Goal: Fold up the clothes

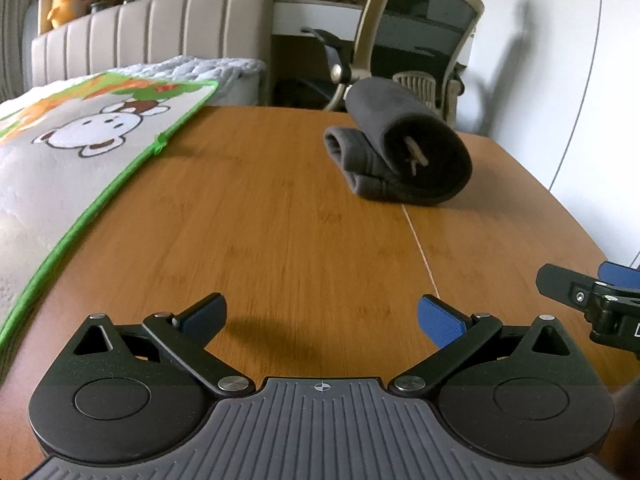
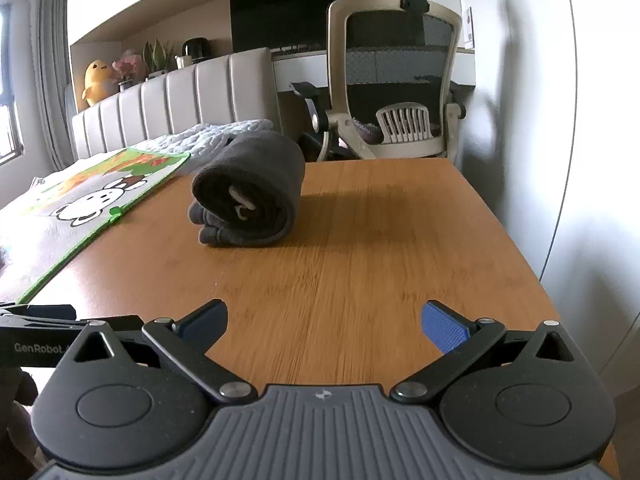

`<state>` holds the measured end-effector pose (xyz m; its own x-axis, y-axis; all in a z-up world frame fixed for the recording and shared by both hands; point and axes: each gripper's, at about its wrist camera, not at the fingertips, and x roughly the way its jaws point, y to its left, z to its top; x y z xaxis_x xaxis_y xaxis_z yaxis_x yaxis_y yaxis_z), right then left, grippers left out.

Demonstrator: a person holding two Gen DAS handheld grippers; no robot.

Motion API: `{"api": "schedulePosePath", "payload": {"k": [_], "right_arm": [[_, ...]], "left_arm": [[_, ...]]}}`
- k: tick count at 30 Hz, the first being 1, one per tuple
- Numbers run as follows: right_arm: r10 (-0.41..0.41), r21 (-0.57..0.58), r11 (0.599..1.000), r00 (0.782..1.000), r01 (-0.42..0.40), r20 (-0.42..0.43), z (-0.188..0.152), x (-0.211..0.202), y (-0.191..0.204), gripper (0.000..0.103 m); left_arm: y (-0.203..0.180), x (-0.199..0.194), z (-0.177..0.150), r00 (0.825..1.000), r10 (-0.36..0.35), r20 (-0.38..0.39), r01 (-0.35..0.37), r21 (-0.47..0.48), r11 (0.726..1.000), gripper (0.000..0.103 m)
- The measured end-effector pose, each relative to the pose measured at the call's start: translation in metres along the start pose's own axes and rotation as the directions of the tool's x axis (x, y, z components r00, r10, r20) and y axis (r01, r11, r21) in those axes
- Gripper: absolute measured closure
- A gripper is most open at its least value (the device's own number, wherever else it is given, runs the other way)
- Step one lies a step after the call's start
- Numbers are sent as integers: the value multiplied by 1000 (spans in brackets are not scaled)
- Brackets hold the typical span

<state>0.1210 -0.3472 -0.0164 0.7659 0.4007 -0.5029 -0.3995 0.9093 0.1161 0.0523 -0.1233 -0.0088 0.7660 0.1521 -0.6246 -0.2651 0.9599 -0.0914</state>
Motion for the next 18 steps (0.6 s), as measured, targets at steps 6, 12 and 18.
{"api": "schedulePosePath", "payload": {"k": [6, 12, 18], "right_arm": [[0, 2, 1000, 1000, 0, -5, -1, 0, -1, 0], [-1, 0, 1000, 1000, 1, -9, 0, 0, -2, 0], [0, 0, 1000, 1000, 0, -12, 0, 0, -2, 0]], "left_arm": [[0, 0, -1, 1000, -2, -3, 2, -3, 1000, 0], [1, 0, -1, 1000, -5, -6, 5, -9, 1000, 0], [1, -1, -1, 1000, -8, -9, 7, -13, 1000, 0]]}}
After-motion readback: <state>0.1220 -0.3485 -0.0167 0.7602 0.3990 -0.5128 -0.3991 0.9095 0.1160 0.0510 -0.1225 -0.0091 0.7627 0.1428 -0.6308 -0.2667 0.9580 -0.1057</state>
